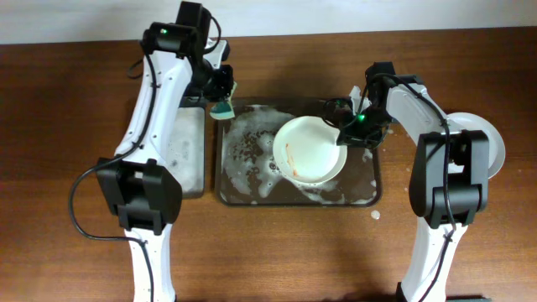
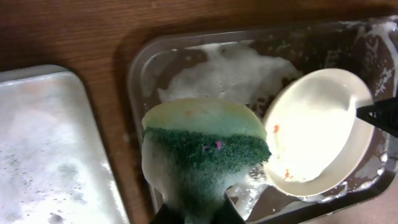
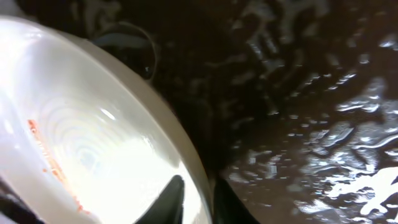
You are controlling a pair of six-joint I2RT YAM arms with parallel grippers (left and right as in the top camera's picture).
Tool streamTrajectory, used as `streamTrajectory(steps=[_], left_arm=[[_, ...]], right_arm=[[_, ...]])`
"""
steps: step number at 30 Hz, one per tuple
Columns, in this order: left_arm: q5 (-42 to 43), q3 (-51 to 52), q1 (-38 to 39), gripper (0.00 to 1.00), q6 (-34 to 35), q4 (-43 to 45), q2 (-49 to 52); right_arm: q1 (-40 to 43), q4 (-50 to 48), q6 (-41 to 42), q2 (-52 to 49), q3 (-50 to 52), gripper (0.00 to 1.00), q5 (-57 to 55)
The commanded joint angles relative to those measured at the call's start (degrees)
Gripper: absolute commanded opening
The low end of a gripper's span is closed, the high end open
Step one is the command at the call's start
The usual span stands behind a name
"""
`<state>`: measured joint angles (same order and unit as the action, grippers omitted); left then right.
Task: Clean dirty plates on tray and stack at the side
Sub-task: 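Bring the sponge in left gripper over the stained plate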
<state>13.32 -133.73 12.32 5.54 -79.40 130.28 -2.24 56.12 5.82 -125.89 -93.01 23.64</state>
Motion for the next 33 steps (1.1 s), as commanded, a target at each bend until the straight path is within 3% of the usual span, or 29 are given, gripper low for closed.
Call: streamTrajectory(steps=[1, 9, 24, 27, 33], left_arm=[[0.7, -0.3, 1.2, 0.07, -1.1, 0.3, 1.6], [3.7, -0.3, 3.4, 0.06, -1.1, -0.5, 4.6], [3.4, 2.3, 8.5, 0.01, -3.9, 9.0, 10.2], [3.4, 2.3, 10.4, 0.01, -9.1, 10.2, 12.9], [-3.1, 2.3, 13.9, 0.01, -10.4, 10.4, 17.1]], right_arm=[[-1.4, -0.5, 3.9, -1.1, 0.5, 0.06, 2.7], [-4.8, -10.8, 15.7, -1.1, 7.2, 0.04, 0.8], [-5.7, -7.9, 11.8, -1.1, 9.0, 0.04, 0.8], [-5.7, -6.1, 10.7, -1.1, 9.0, 0.04, 0.8], [-5.7, -5.6, 10.5, -1.1, 9.0, 0.04, 0.1]])
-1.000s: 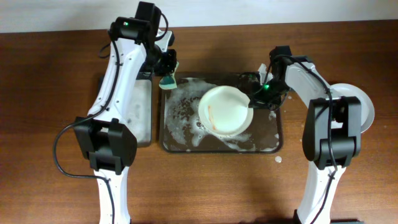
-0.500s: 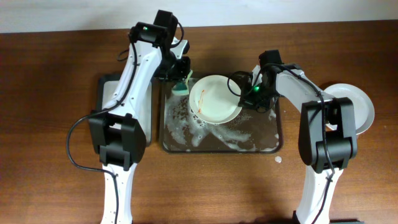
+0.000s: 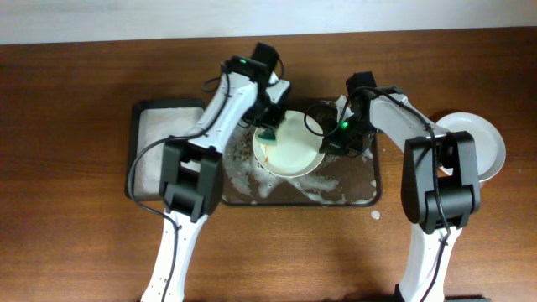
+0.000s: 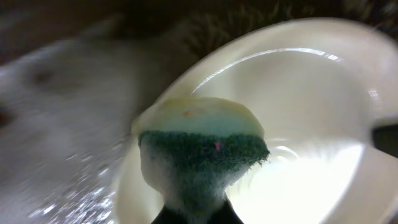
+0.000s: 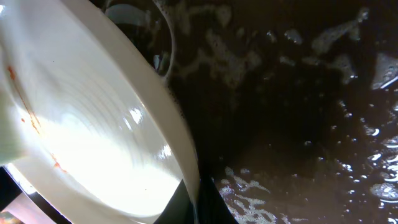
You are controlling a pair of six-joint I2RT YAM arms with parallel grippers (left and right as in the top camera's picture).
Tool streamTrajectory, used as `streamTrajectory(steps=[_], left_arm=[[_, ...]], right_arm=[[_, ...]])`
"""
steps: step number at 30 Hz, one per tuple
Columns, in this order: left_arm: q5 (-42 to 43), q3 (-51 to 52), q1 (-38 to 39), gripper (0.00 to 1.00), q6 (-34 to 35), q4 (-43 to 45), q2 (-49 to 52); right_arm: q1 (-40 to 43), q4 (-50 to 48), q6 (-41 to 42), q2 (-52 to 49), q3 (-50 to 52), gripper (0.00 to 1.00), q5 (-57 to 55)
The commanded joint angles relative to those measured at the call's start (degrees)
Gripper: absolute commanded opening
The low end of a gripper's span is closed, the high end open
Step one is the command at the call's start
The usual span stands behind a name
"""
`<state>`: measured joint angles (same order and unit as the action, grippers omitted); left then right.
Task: Clean dirty plates on tray and stack at the side
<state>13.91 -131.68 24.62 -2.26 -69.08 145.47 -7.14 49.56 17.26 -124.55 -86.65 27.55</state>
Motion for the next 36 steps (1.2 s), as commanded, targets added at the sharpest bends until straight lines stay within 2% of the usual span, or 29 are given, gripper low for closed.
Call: streamTrajectory(steps=[1, 6, 11, 13, 15, 17, 21, 24, 26, 30, 31, 36], left_arm=[[-4.0, 0.2, 2.0, 0.01, -2.6, 0.1, 2.8], [-5.3, 0.2, 2.4, 0.01, -2.3, -2.7, 4.9], [-6.8, 0.2, 2.4, 0.01, -2.2, -9.6, 4.9], [-5.3, 0.2, 2.4, 0.01, -4.6, -12.7, 4.9], [-1.0, 0.2, 2.4, 0.01, -11.2, -16.5, 4.9], [0.1, 0.2, 2.4, 0.01, -14.2, -17.6, 4.9], [-0.2, 0.2, 2.1, 0.01, -13.9, -13.8, 4.9], [-0.6, 0.2, 1.7, 0.01, -8.1, -6.8, 5.5], [-3.5, 0.2, 1.8, 0.01, -1.8, -2.5, 6.1], [-6.0, 0.3, 1.9, 0.01, 6.4, 2.2, 6.6], [-8.8, 0.3, 1.9, 0.01, 11.3, 3.8, 6.6], [-19.1, 0.3, 1.9, 0.01, 22.7, 3.2, 6.6]], right_arm=[[-0.9, 1.0, -0.9, -2.5, 2.6, 0.04, -3.8], [-0.8, 0.9, -0.9, -2.5, 2.6, 0.04, -4.0], [-0.9, 0.6, -0.9, -2.5, 2.6, 0.04, -4.1], [-0.9, 0.6, -0.9, -2.5, 2.6, 0.04, -4.0], [-0.9, 0.6, -0.9, -2.5, 2.6, 0.04, -4.0], [-0.9, 0.6, -0.9, -2.5, 2.6, 0.04, -4.0], [-0.9, 0.6, -0.9, -2.5, 2.6, 0.04, -4.0], [-0.9, 0.6, -0.9, -2.5, 2.6, 0.04, -4.0], [-0.9, 0.6, -0.9, -2.5, 2.6, 0.04, -4.0], [-0.9, 0.6, -0.9, -2.5, 2.7, 0.04, -4.0], [-0.9, 0.5, -0.9, -2.5, 2.7, 0.04, -4.0], [-0.9, 0.6, -0.9, -2.5, 2.7, 0.04, -4.0]])
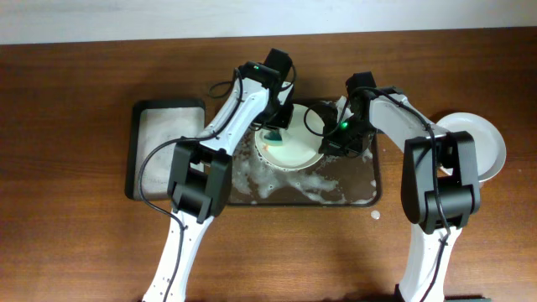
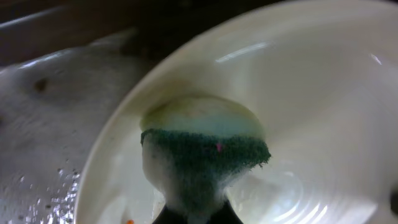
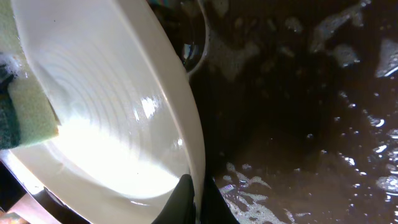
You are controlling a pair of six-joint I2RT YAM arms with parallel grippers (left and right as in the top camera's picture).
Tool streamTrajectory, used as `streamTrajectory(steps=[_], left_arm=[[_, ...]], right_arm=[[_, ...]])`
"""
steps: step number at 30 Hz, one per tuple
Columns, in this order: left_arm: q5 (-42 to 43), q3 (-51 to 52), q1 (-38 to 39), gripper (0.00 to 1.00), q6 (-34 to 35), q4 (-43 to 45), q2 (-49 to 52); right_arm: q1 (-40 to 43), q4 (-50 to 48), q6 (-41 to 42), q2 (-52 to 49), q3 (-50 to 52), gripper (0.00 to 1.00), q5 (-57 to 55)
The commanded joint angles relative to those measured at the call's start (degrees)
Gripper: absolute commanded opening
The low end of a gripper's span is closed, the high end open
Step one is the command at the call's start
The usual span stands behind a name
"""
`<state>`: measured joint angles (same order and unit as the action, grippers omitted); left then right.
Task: Clean dirty plates on tray and stack at the side
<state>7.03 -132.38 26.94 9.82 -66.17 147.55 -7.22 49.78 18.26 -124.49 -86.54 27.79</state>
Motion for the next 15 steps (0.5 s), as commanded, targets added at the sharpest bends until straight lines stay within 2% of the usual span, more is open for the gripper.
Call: streamTrajectory(steps=[1, 4, 10, 15], left_arm=[[-13.2, 1.0, -0.4, 0.01, 11.3, -0.2, 4.5], [-13.9, 1.0, -0.4, 0.01, 10.5, -3.1, 4.5], [-4.2, 1.0, 0.1, 0.01, -14.5, -9.1, 4.5], [-3.7, 1.0, 0.5, 0.01, -32.6, -14.3, 4.5]], right_arm=[[-0.8, 0.3, -1.9, -2.5, 2.6, 0.04, -4.3], [-0.8, 0.3, -1.9, -2.5, 2.6, 0.04, -4.3], [-0.8, 0.2, -1.9, -2.5, 2.6, 0.04, -4.3], [-1.1, 0.2, -1.9, -2.5, 2.6, 0.04, -4.3]])
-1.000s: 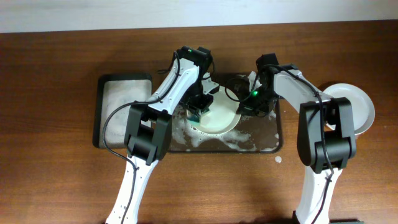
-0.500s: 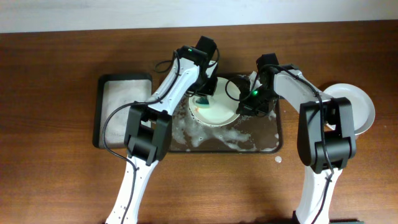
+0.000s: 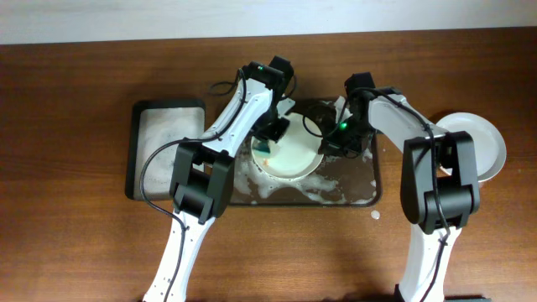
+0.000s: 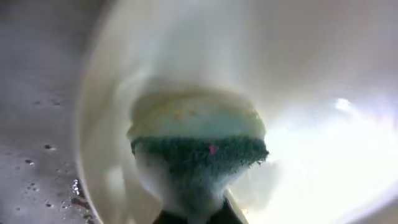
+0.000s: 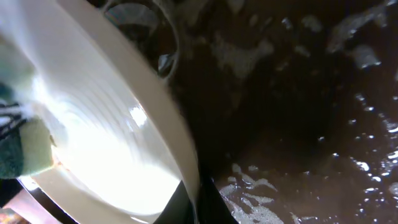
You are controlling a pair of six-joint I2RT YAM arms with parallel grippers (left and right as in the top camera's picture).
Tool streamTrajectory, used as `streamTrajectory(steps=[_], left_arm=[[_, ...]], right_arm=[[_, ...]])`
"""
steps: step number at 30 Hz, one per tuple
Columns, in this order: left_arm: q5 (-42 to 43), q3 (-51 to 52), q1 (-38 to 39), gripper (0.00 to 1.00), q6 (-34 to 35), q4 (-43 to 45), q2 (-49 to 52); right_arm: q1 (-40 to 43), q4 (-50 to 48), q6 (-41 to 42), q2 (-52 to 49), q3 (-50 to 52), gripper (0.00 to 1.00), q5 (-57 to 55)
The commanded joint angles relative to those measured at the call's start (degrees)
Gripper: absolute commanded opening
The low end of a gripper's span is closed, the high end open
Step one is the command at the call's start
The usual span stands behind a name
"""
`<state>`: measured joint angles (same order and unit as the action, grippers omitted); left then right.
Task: Clean dirty plates on tray and stack at the side
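A white plate (image 3: 289, 156) stands tilted in the dark soapy tray (image 3: 361, 189). My right gripper (image 3: 329, 144) is shut on its right rim, and in the right wrist view the rim (image 5: 186, 163) runs between the fingers. My left gripper (image 3: 270, 132) is shut on a green and yellow sponge (image 4: 198, 149), which presses on the plate's left inner face (image 4: 311, 93). The sponge (image 5: 25, 149) shows at the plate's far side in the right wrist view. A clean white plate (image 3: 480, 144) lies on the table at the right.
A second tray (image 3: 164, 159), grey and foamy, lies left of the dark one. A round clear object (image 5: 140, 31) sits in the dark tray behind the plate. Foam (image 3: 252, 180) covers the dark tray's left and front. A small white blob (image 3: 375, 216) lies on the wood near its front right corner.
The sponge has shifted from the plate's upper part down to its left inner side. The plate sits a little lower in the overhead view. My right gripper keeps hold of the rim.
First my left gripper held the sponge above the dark tray's left end, apart from the plate that my right gripper held tilted, orange streaks on it. Then the sponge was on the plate's left face. Later it was higher on the plate, now low left, streaks gone.
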<state>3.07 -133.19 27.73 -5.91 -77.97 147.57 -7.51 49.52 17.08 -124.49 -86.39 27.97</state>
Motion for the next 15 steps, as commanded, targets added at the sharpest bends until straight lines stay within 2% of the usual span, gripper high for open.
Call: streamTrajectory(steps=[1, 5, 7, 10, 12, 15], left_arm=[[0.4, 1.8, -0.3, 0.01, -20.5, -2.5, 4.5], [7.3, 1.8, -0.3, 0.00, -32.4, -4.0, 4.5], [12.7, 1.8, -0.3, 0.00, -39.4, -6.9, 4.5], [16.5, 1.8, -0.3, 0.00, -47.7, -12.4, 4.5], [16.9, 1.8, -0.3, 0.00, -50.5, -14.9, 4.5], [16.9, 1.8, -0.3, 0.00, -48.9, -14.1, 4.5]], right_arm=[[-0.9, 0.5, -0.7, -2.5, 2.4, 0.04, -4.4], [-0.9, 0.5, -0.7, -2.5, 2.4, 0.04, -4.5], [-0.9, 0.5, -0.7, -2.5, 2.4, 0.04, -4.5], [-0.9, 0.3, -0.7, -2.5, 2.4, 0.04, -4.6], [-0.8, 0.4, -0.7, -2.5, 2.4, 0.04, -4.6], [-0.9, 0.4, -0.7, -2.5, 2.4, 0.04, -4.6]])
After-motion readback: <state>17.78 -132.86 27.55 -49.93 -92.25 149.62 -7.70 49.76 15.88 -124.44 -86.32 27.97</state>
